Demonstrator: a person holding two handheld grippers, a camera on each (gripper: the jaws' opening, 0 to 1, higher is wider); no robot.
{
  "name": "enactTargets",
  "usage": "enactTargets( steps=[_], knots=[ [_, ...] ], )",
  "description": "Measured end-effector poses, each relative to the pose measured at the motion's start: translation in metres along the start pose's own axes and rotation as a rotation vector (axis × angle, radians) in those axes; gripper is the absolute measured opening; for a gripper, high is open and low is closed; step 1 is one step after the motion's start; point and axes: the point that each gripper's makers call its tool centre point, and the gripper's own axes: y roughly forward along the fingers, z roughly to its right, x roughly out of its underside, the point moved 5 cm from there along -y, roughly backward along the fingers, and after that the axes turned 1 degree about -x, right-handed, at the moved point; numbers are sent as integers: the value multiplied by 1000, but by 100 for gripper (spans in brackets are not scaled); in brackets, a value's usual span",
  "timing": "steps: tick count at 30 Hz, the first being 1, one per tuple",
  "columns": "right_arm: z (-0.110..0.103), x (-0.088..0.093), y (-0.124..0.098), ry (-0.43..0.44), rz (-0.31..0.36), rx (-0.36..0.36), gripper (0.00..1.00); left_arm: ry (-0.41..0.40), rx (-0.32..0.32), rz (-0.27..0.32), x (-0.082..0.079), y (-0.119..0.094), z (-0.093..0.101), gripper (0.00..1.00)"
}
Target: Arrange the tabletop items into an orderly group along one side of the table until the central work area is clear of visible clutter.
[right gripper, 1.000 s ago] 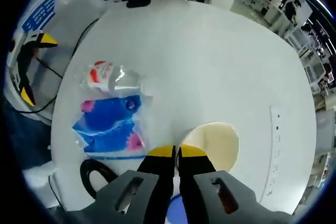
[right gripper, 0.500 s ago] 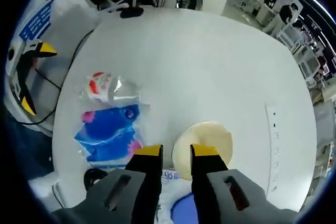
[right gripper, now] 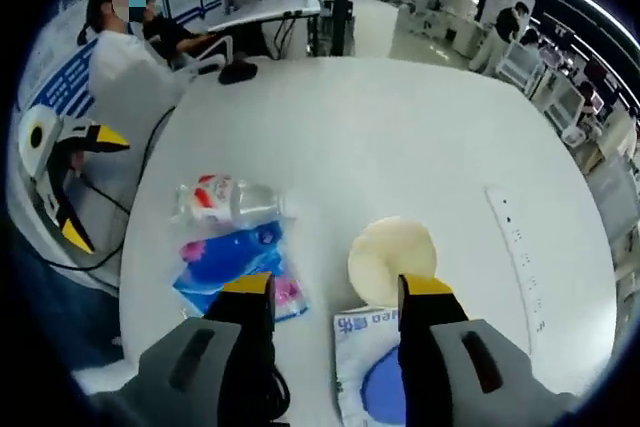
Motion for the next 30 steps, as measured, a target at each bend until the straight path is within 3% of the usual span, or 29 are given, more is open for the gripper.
enactTargets(
  steps=[4, 30],
  knots=[
    [-4, 8, -13, 27, 33, 15, 53, 0, 1, 1, 0, 0, 0, 74],
    [-39, 73, -85, 246, 218, 77, 56, -7, -5, -47, 9, 2, -2, 73]
  ],
)
